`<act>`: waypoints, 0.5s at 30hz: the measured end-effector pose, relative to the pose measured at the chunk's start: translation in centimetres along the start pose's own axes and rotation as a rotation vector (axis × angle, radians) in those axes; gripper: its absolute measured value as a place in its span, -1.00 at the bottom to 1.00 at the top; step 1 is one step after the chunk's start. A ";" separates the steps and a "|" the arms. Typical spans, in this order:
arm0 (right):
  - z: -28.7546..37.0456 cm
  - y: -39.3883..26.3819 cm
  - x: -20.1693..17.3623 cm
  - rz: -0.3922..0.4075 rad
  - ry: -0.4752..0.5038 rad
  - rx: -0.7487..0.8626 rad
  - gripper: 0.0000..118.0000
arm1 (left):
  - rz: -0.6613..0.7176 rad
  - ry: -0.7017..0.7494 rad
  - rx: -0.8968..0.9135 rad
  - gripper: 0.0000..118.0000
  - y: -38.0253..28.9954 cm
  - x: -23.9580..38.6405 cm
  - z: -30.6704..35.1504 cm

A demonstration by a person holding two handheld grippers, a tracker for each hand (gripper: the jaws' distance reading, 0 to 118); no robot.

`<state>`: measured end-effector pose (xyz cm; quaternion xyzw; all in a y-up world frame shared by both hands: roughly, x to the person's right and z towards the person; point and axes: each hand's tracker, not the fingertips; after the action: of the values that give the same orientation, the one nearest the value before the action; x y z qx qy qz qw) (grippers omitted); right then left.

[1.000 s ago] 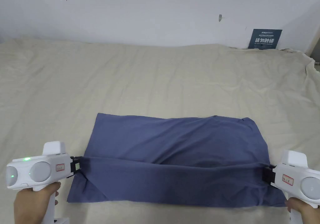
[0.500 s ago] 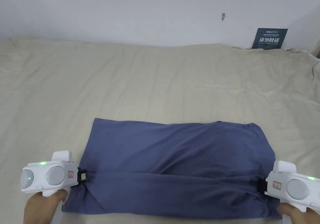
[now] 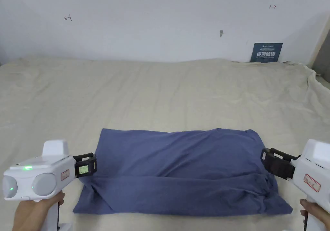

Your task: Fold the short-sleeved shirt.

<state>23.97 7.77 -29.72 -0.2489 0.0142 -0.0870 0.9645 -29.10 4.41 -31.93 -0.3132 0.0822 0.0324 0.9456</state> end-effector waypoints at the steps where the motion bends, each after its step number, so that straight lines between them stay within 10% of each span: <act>1: 1.2 0.0 -0.2 0.014 0.000 0.025 0.69 | 0.005 0.002 0.006 0.93 -0.1 0.0 1.0; 7: 6.4 -1.6 -0.8 0.084 -0.019 0.135 0.60 | 0.020 0.009 0.144 0.71 -2.1 0.3 6.4; 12: 8.7 -3.3 -1.6 0.154 -0.073 0.184 -0.94 | 0.026 -0.050 0.192 -0.61 -4.4 0.3 9.1; 15: 9.4 -4.0 -1.7 0.165 -0.065 0.200 -1.00 | 0.072 -0.083 0.186 -1.00 -5.6 0.0 9.6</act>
<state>22.35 9.13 -19.64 -0.1522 -0.0054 0.0000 0.9883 -27.17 5.67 -21.02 -0.2194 0.0567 0.0718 0.9713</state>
